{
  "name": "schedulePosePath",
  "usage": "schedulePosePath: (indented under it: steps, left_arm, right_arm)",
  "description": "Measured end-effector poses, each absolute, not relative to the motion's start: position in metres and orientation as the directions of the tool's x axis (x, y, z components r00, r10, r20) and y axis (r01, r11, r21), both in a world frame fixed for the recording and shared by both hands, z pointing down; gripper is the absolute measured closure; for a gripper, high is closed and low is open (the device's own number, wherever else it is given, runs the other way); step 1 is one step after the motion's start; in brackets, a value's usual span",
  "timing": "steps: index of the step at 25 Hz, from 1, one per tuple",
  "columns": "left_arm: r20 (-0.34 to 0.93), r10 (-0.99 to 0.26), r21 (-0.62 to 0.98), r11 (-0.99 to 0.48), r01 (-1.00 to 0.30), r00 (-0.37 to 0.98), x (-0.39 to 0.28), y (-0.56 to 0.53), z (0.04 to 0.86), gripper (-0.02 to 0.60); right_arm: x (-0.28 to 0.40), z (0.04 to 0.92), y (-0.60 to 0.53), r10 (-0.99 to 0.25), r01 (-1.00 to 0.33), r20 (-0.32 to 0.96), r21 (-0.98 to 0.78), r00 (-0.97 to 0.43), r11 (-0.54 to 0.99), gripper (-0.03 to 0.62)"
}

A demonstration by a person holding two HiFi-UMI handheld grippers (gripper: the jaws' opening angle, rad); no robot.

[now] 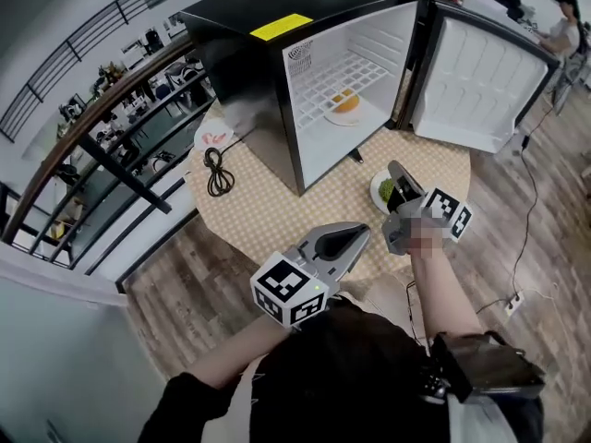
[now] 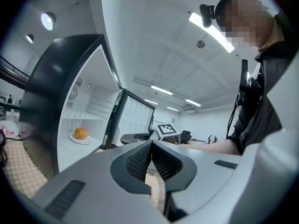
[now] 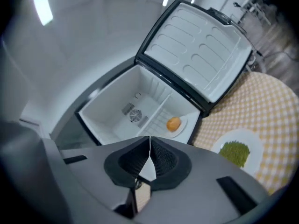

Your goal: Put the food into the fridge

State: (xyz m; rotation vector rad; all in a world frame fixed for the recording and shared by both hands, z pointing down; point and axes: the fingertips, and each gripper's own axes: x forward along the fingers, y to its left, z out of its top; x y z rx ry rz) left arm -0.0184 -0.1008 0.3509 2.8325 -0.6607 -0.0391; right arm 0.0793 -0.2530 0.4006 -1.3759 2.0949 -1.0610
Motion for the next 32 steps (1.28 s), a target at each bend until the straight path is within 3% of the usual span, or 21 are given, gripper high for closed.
schedulePosePath:
  steps: [2, 6, 10, 17, 24, 32]
  left_arm:
    - [0.010, -0.430, 0.209, -0.882, -0.423, 0.903, -0.035, -0.082, 0.344, 0.569]
    - [0.039, -0.374, 0.173, -0.911, -0.375, 0.927, -0.081, -0.048, 0.347, 0.569]
    - [-0.064, -0.430, 0.298, -0.869, -0.394, 0.900, -0.130, -0.036, 0.335, 0.569]
    - [-0.036, -0.356, 0.323, -0.888, -0.327, 0.934, -0.141, 0.025, 0.347, 0.569]
    - [0.038, -0.428, 0.269, -0.866, -0.422, 0.903, -0.171, 0.043, 0.371, 0.569]
    - [0.020, -0.518, 0.309, -0.810, -0.498, 0.855, -0.179, 0.047, 0.363, 0.569]
  right_arm:
    - [0.064, 0.394, -0.210, -0.898, -0.540, 0.007, -0.801, -0.439, 0.258, 0.574]
    - [0.043, 0.405, -0.130, -0.888, -0.668, 0.122, -0.705, -0.443, 0.237, 0.574]
    - [0.039, 0.404, -0.064, -0.904, -0.738, 0.143, -0.635, -0.403, 0.228, 0.576]
    - [0.036, 0.405, 0.021, -0.915, -0.773, 0.190, -0.609, -0.356, 0.174, 0.577]
    - [0.045, 0.386, 0.048, -0.920, -0.858, 0.213, -0.474, -0.328, 0.196, 0.577]
    - [0.068, 0.365, 0.050, -0.924, -0.847, 0.178, -0.486, -0.339, 0.217, 0.578]
